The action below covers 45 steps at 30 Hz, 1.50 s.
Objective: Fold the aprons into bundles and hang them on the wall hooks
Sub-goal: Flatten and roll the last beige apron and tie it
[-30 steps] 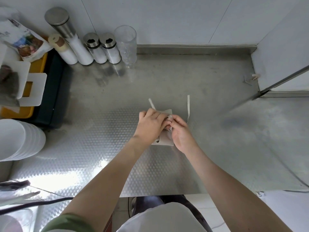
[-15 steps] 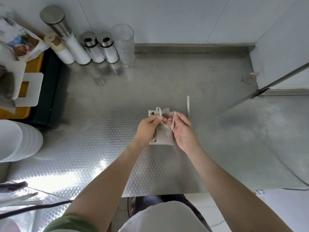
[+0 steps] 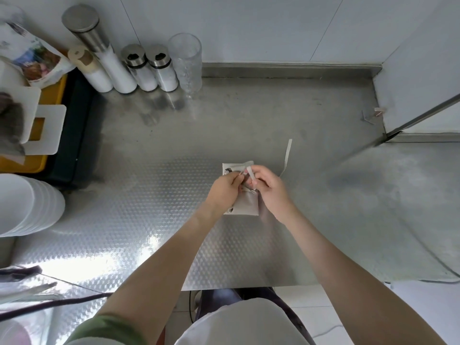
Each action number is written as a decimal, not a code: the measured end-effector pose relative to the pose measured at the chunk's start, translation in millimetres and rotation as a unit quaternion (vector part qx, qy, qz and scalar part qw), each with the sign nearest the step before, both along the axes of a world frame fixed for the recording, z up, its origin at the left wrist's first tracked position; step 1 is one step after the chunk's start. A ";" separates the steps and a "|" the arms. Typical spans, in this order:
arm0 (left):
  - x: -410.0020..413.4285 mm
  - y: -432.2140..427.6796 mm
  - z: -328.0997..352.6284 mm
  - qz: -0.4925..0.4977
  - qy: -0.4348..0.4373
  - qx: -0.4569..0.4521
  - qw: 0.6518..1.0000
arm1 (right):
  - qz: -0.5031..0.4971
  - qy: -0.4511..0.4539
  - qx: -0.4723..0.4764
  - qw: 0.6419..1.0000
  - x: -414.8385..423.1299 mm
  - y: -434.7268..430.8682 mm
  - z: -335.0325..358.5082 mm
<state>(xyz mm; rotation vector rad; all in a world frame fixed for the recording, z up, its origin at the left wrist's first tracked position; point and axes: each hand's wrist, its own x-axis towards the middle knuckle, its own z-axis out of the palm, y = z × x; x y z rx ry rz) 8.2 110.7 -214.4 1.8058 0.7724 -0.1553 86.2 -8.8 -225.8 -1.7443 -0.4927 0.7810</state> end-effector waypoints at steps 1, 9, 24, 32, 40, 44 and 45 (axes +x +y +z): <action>0.2 -1.4 -1.1 -0.013 -0.003 0.010 1.000 | 0.037 -0.065 -0.029 0.997 1.0 0.2 1.0; -2.1 -7.9 -2.6 0.035 0.029 -0.130 0.990 | 0.151 -0.215 -0.116 0.958 1.1 3.3 5.6; -8.4 6.6 -3.6 0.058 -0.055 -0.295 0.952 | -0.058 0.091 -0.038 0.993 -1.9 3.3 -2.1; -0.1 6.3 1.0 -0.075 -0.018 0.161 0.984 | -0.067 0.203 -0.041 0.976 1.0 4.3 9.4; -8.0 -4.6 -10.9 -0.051 -0.135 0.390 0.909 | -0.090 0.170 -0.102 0.976 3.2 16.1 16.0; -10.7 -7.6 -14.7 -0.060 -0.177 0.454 0.871 | -0.044 0.135 -0.136 0.980 6.1 17.8 17.6; -11.0 -7.9 -14.4 -0.063 -0.194 0.466 0.861 | -0.032 0.138 -0.141 0.980 6.8 18.1 19.7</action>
